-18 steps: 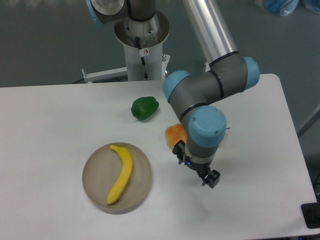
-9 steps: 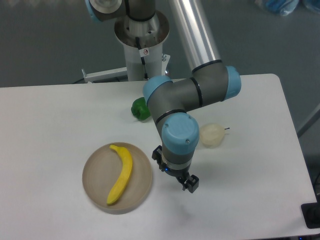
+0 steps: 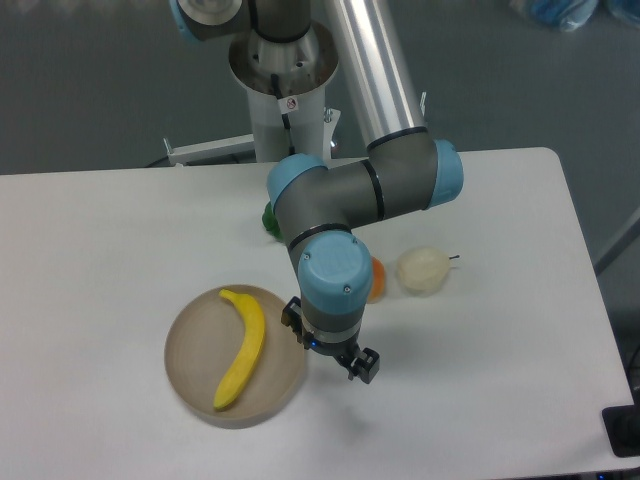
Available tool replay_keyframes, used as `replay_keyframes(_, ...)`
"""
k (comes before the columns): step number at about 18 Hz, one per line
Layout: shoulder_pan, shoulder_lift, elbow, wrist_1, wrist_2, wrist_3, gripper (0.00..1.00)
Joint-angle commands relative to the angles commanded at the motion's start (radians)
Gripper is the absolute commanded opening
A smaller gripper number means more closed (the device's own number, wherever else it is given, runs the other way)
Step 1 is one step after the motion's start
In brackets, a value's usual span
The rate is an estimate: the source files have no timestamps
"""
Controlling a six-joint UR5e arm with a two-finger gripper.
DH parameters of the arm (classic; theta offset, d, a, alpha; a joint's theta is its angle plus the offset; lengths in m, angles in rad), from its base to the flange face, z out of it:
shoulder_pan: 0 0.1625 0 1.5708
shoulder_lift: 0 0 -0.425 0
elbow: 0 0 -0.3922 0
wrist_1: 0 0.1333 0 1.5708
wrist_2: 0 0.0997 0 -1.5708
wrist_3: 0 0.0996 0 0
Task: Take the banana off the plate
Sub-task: 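Move the gripper over the orange bun toward the tan plate, then lower the gripper onto the yellow banana and close on it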
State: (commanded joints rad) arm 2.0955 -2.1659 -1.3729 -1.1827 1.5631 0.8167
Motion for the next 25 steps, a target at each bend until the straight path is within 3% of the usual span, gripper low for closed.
replay_keyframes(16, -0.101, -0.072, 0.022, 0.015, -0.044, -0.362, 1.0)
replay_keyframes(25, -0.138, -0.1, 0.009, 0.029, -0.046, -0.363, 1.0)
